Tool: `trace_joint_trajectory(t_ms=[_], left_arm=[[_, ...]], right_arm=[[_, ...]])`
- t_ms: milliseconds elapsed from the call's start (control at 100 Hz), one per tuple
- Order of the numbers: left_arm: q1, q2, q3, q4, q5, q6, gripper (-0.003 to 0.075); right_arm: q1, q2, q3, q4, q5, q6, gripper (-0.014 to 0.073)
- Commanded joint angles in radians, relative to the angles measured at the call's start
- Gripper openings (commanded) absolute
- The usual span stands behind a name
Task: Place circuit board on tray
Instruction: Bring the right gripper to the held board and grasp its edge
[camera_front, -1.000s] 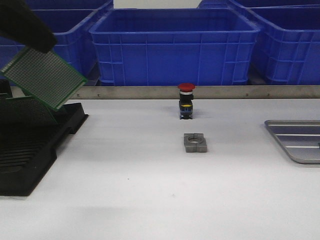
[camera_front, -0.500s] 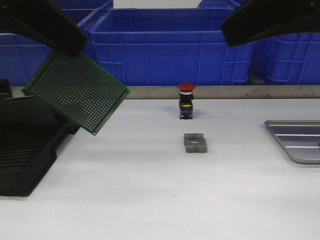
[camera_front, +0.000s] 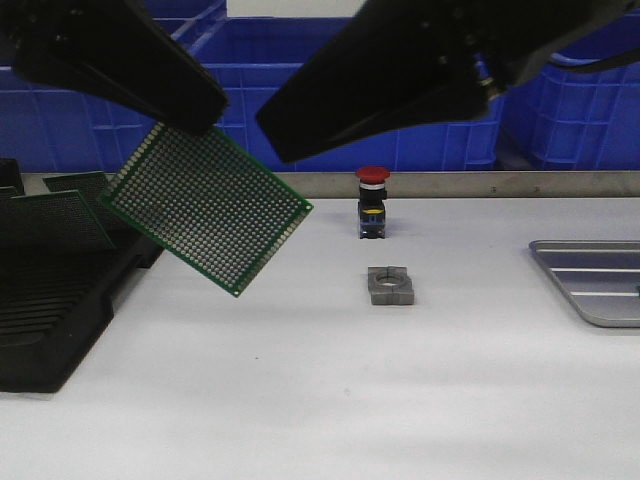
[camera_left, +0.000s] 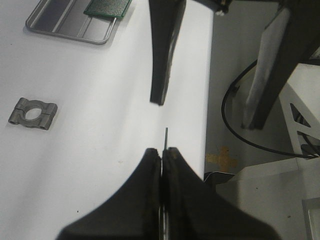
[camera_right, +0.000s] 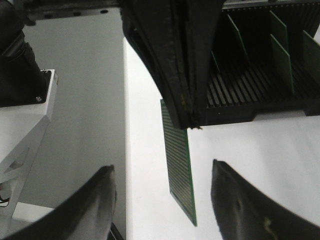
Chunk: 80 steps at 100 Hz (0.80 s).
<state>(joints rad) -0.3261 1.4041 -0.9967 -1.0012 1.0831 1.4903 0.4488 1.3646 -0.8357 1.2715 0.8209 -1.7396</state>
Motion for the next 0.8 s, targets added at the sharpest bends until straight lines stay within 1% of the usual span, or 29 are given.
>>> trace_joint_trajectory(t_ms=[0, 110, 220, 300, 370, 530, 600, 660, 670, 720, 740, 750, 790], left_arm=[[-0.006, -0.027, -0.031, -0.076, 0.014, 0.005, -0.0020], [-0.006, -0.027, -0.031, -0.076, 0.014, 0.005, -0.0020], [-0.006, -0.027, -0.031, -0.076, 0.014, 0.005, -0.0020], [-0.006, -0.027, -0.031, -0.076, 0.014, 0.005, -0.0020], [-0.006, -0.027, -0.031, -0.076, 0.014, 0.005, -0.0020], [-0.006, -0.027, -0.031, -0.076, 0.014, 0.012, -0.0008], [-0.006, -0.027, -0.033, -0.076, 0.028, 0.012, 0.0055], [-0.006, -0.027, -0.033, -0.078, 0.034, 0.012, 0.0163], [-0.006, -0.027, -0.033, -0.078, 0.034, 0.012, 0.0177], [-0.006, -0.027, -0.033, -0.078, 0.034, 0.012, 0.0305], [-0.006, -0.027, -0.035, -0.078, 0.030, 0.012, 0.0337], [-0.006, -0.027, -0.035, -0.078, 0.026, 0.012, 0.0370], [-0.004, -0.027, -0.037, -0.078, 0.016, 0.012, 0.0454]], right_arm=[[0.018, 0.021, -0.051, 0.055, 0.034, 0.004, 0.0441], [0.032, 0.070, -0.061, 0.062, 0.034, 0.004, 0.0441], [0.035, 0.113, -0.061, 0.099, 0.026, 0.004, 0.0441], [0.035, 0.131, -0.061, 0.123, 0.023, 0.004, 0.0414], [0.035, 0.133, -0.061, 0.135, 0.022, 0.004, 0.0342], [0.035, 0.133, -0.061, 0.135, 0.023, 0.004, 0.0090], [0.035, 0.133, -0.061, 0.135, 0.023, 0.004, -0.0004], [0.035, 0.133, -0.061, 0.135, 0.025, 0.004, -0.0073], [0.035, 0.133, -0.061, 0.135, 0.027, 0.004, -0.0077], [0.035, 0.133, -0.061, 0.135, 0.029, 0.004, -0.0064], [0.035, 0.133, -0.061, 0.135, 0.030, 0.004, -0.0065], [0.035, 0.133, -0.061, 0.135, 0.030, 0.004, -0.0066], [0.035, 0.133, -0.061, 0.133, 0.031, 0.004, -0.0067]])
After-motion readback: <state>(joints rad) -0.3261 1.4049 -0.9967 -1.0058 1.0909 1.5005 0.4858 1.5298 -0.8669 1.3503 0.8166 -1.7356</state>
